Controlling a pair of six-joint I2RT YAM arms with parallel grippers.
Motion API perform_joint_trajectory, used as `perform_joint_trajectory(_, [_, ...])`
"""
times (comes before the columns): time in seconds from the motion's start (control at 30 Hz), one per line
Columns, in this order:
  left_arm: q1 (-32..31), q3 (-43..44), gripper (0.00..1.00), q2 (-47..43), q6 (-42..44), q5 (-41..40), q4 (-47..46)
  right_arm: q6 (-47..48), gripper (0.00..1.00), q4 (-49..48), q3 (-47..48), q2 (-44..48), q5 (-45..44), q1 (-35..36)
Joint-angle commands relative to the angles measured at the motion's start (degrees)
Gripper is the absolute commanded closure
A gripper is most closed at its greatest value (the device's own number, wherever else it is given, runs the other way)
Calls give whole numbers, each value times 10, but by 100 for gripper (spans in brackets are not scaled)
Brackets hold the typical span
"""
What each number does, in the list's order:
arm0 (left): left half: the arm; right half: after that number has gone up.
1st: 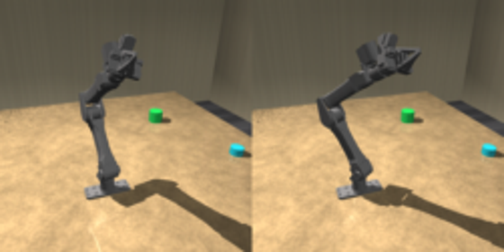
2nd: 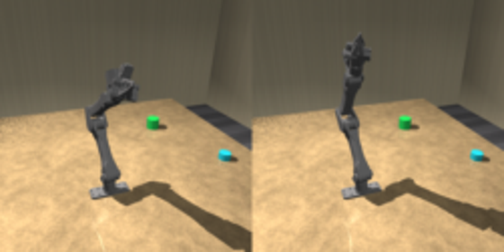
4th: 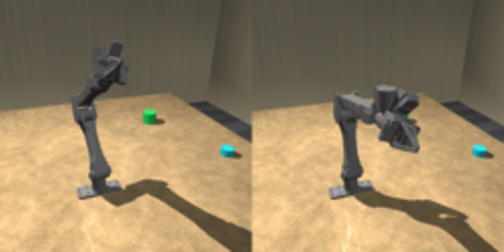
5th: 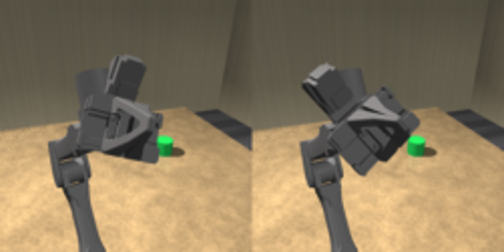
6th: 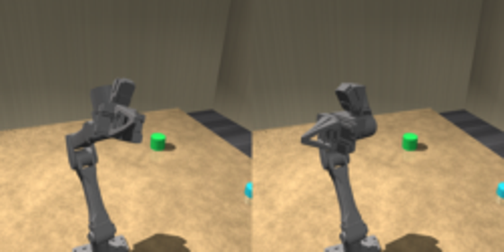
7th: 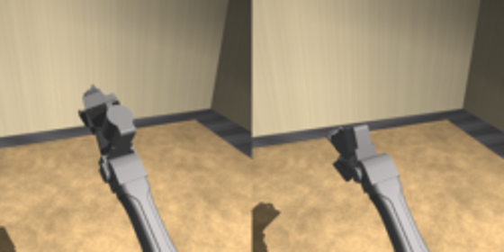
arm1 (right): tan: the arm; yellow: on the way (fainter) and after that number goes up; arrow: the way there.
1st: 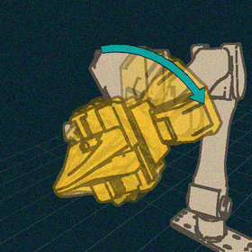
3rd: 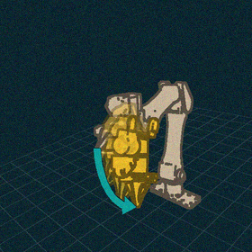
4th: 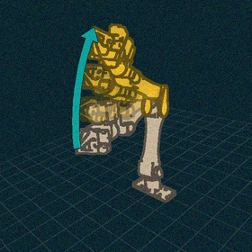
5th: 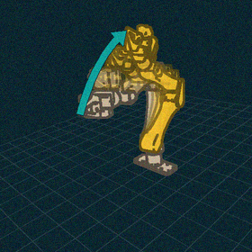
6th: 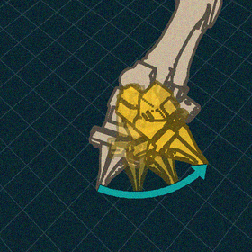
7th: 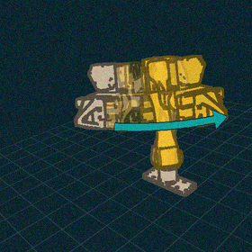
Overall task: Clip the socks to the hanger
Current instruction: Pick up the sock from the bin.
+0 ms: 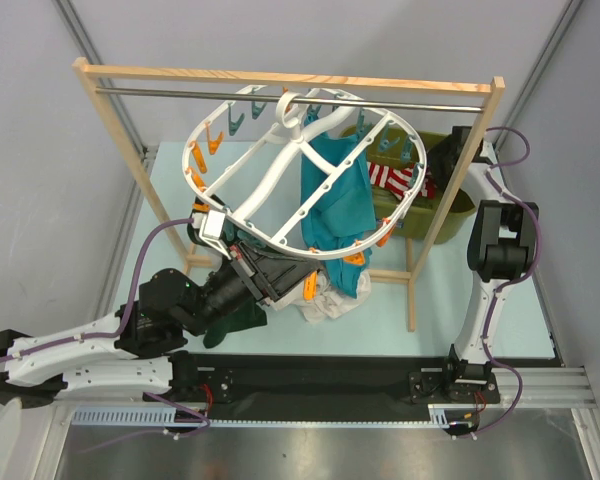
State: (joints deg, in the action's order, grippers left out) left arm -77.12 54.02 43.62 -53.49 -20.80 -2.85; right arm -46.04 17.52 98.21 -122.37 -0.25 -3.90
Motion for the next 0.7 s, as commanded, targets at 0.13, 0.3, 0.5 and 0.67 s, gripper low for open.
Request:
perform_joint_trajectory(0.13, [0, -3, 100, -5, 15, -7, -7, -33, 23, 14, 51, 27, -42, -2])
perform_joint_trajectory(0.3, [0, -3, 100, -4, 14, -6, -7, -70, 20, 72, 102, 8, -114, 8])
perform_joint_trajectory(0.5, [0, 2, 100, 0, 18, 1, -4, -124, 35, 150, 145, -25, -186, 20])
perform_joint_trajectory(0.67, [0, -1, 100, -1, 16, -1, -5, -124, 43, 159, 158, -43, -204, 23])
